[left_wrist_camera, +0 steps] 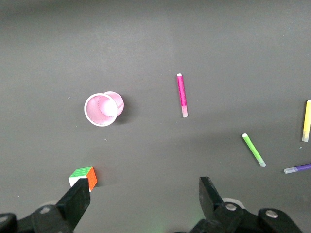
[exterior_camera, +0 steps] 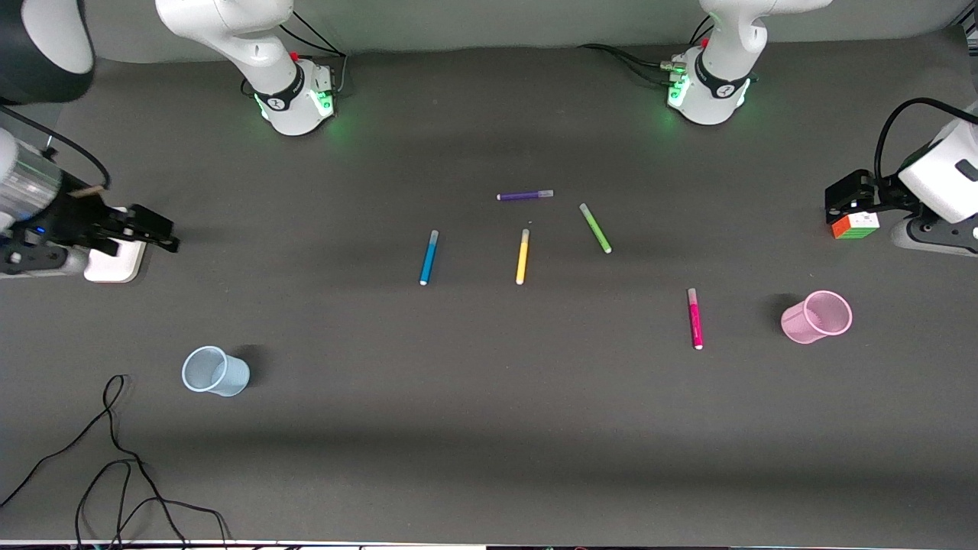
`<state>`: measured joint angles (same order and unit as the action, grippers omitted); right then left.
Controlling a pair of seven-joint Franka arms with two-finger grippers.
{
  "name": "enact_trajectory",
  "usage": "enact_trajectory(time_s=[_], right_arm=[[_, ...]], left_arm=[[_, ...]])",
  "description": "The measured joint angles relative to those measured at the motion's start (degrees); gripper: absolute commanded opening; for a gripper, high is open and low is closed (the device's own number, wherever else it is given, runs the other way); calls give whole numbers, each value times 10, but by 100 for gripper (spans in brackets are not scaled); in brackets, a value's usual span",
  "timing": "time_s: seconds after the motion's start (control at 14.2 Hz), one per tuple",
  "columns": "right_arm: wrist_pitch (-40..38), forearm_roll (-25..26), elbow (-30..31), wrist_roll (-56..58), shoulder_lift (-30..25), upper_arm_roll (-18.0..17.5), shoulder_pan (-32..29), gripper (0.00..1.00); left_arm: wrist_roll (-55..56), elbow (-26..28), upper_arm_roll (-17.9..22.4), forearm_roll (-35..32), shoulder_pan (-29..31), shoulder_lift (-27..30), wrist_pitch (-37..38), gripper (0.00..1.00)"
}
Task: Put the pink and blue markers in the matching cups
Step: 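Reach the right gripper to the blue marker while the left gripper reaches the pink marker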
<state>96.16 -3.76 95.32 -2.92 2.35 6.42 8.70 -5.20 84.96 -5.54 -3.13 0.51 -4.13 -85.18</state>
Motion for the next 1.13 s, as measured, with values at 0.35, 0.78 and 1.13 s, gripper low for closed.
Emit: enact_trajectory(time_s=[0.35,0.78,1.13], right_arm=[[-51,-82,-118,-64,136,-2,36,99],[-88,-130,-206,-126,298,-13,85,99],[-80,-196,-214,-158,373,-16,140,99]], left_arm=[[0,0,0,0,0,-4,1,100],[0,19,-1,0,-1,-24,46,100],[3,119,-3,3,-1,-31,-68,100]])
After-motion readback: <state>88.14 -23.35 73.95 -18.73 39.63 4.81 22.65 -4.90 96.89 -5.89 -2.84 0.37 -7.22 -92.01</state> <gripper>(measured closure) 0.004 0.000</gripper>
